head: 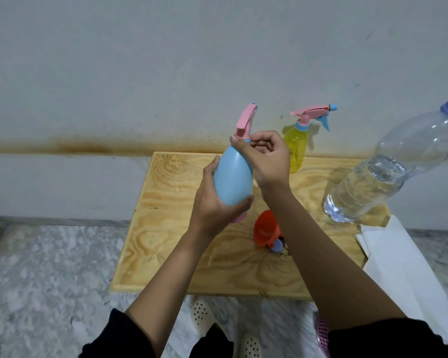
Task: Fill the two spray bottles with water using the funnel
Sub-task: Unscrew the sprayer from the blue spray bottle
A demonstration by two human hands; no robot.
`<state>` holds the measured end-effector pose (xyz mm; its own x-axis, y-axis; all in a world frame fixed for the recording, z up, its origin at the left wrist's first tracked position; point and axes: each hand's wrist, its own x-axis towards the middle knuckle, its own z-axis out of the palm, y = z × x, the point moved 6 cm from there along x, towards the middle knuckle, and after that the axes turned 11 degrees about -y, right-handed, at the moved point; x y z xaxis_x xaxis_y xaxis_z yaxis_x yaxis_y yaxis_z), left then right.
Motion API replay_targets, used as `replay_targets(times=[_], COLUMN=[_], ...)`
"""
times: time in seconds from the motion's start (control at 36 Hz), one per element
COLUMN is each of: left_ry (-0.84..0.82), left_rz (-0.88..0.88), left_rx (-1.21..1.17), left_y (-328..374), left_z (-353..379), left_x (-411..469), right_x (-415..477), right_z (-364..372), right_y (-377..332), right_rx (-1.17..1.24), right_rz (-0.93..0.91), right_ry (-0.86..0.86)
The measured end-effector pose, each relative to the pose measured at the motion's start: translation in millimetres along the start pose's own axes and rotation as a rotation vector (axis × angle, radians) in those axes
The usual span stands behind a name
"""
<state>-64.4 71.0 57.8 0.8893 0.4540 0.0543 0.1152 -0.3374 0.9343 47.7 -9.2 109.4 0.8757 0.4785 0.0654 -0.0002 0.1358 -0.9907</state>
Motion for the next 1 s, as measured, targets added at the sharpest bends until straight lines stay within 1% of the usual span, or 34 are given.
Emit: replay_targets(times=[0.08,0.19,0.22,0.28,0.39,0.42,0.44,0.5,0.56,0.64,0.72,0.78,0.86,0.92,1.0], left_ry=[0.008,0.042,0.042,0.034,0.017,0.018,0.023,0.043,0.049,0.041,0.039,0.052,0.070,0.065,0.076], left_rz=[0.003,-0.007,-0.003,0.002,-0.002,-0.001,0.000,0.001,0.013,0.021,0.028,0.031,0.032,0.038,0.033], left_rx=[0.024,0.015,0.018,0.035,0.033,0.032,0.032,0.034,0.037,0.040,0.031,0.020,0.016,0.022,0.002], left_y=[0.8,2.5,3.0,3.8,4.9,5.1,5.2,5.9,6.5,6.7,8.1,8.5,7.4,6.7,6.1], left_z=[2.6,3.5,4.1,5.9,9.7,10.1,10.2,8.2,6.1,5.5,7.2,7.5,6.5,7.1,8.3], left_x=[-0.6,-2.2,-3.1,-5.2,-8.9,-9.7,-10.4,-12.2,-12.8,-12.7,-11.8,-11.5,-10.6,-9.9,-9.2], right_x=[-3.5,-9.1,-10.7,-13.1,-17.5,-18.2,-18.8,-20.4,-22.5,-21.8,-21.9,-22.4,-22.8,-22.7,-20.5], right_z=[-3.4,4.2,5.8,5.2,-1.3,-1.4,0.1,6.5,8.5,8.2,7.9,7.7,10.4,11.3,11.7], right_y=[-1.9,1.4,1.7,2.5,1.4,1.5,1.8,2.4,0.8,0.5,1.1,0.4,3.7,6.0,6.3], right_rx=[0.026,0.140,0.166,0.169,0.070,0.080,0.122,0.220,0.228,0.100,0.043,0.070,0.251,0.248,0.198], right_rz=[-0.009,0.046,0.064,0.072,0.045,0.061,0.075,0.081,0.068,0.044,0.038,0.040,0.101,0.138,0.116], right_ry=[-0.002,-0.227,-0.255,-0.226,-0.055,-0.057,-0.096,-0.231,-0.298,-0.249,-0.156,-0.149,-0.220,-0.224,-0.168])
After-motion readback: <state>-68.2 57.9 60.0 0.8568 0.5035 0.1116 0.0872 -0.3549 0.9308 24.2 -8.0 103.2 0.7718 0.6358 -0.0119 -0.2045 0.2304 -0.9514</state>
